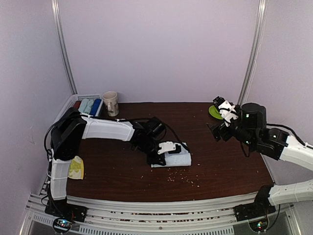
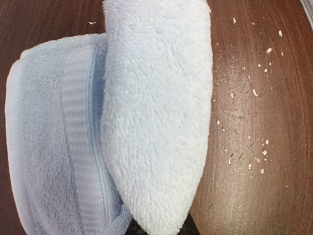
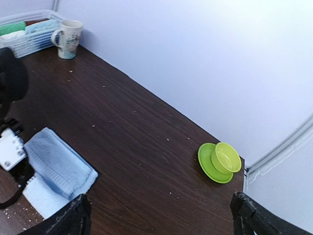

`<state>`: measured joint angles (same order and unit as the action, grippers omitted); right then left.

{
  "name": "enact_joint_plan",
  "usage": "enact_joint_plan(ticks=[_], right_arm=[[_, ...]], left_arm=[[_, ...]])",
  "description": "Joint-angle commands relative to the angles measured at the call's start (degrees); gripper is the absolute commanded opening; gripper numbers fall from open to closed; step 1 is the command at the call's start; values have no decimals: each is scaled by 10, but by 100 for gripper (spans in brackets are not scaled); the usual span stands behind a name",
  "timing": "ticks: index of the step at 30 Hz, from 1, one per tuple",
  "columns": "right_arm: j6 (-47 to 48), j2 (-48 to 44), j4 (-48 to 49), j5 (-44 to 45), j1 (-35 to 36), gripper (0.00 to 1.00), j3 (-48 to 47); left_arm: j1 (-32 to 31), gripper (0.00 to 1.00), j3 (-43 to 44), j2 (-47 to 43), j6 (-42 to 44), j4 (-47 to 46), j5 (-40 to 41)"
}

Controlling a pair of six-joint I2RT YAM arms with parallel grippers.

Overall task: Roll the towels
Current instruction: Roll the towel at the center of the board.

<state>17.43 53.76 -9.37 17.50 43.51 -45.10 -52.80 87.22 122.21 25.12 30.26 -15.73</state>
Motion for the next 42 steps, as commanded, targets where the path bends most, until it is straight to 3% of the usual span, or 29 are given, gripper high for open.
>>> enact_joint_plan(ticks=[1,5,10,14,20,29,32,37,42], right_arm=[[63,33,-23,-56,56,100,-3],[136,54,-7,-74,136,100,53],[165,127,7,-9,208,97,68],[186,186,73,51,236,95,81],[231,290,192,141,243,92,83],[315,428,301,170,241,93,51],[311,462,291,158,233,90,26],[301,505,269,151,210,72,-9],[294,528,236,131,192,66,-32]], left_arm=[[31,0,34,110,4,181,-102],[47,0,75,156,1,222,-142],[51,0,86,173,8,232,-164],[56,0,89,179,12,244,-169],[61,0,80,179,12,246,-164],[61,0,78,174,11,249,-157],[61,0,77,173,12,249,-155],[61,0,70,171,12,250,-150],[61,0,64,169,13,248,-143]])
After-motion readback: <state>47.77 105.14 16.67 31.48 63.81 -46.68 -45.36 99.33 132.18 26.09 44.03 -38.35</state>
